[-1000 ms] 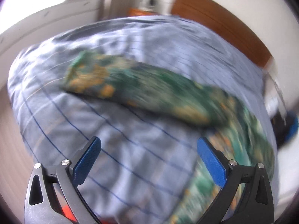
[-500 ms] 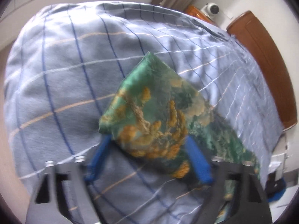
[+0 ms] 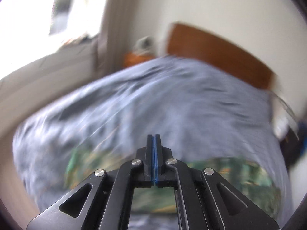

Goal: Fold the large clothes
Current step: 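Grasp the folded jacket sleeve with the left gripper, then lift the sleeve with the left gripper and fold it across the jacket body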

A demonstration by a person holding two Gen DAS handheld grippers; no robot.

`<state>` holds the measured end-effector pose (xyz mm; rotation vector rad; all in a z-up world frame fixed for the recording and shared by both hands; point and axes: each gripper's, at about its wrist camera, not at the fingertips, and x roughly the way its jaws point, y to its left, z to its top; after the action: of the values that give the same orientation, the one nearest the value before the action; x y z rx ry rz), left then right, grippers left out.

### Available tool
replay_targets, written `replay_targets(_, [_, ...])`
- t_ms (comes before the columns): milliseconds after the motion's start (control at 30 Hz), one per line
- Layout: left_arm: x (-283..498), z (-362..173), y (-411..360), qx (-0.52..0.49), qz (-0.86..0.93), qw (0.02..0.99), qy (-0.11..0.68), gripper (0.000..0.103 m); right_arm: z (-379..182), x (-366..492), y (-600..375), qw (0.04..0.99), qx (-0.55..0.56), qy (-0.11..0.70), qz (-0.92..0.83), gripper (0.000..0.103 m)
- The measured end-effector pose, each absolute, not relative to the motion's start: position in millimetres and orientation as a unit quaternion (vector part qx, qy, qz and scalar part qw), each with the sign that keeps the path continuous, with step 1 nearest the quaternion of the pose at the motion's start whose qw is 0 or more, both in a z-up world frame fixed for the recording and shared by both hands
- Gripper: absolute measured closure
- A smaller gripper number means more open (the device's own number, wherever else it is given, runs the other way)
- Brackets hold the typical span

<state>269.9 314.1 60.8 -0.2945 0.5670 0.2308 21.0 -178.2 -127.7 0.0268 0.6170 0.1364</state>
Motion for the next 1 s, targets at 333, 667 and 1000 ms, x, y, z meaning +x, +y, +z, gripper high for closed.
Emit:
replay_targets(333, [299.2, 103.1, 113.7, -0.039, -0.096, 0.94, 0.326, 0.039, -113.1, 4.0, -200.3, 0.96, 0.034, 0.271, 0.056, 0.018])
replay_targets(667, [291.5, -22.2, 262.0, -0.08, 0.054, 0.89, 0.446, 0.026, -115.2, 6.5, -205.3, 0.959, 0.039, 0.277, 0.051, 0.018])
replay_targets(1000, [244.7, -124.0, 519.4, -0.347, 0.261, 0.789, 0.434, 0.02, -127.4, 20.1, -173.2, 0.95, -0.008, 0.305, 0.059, 0.018])
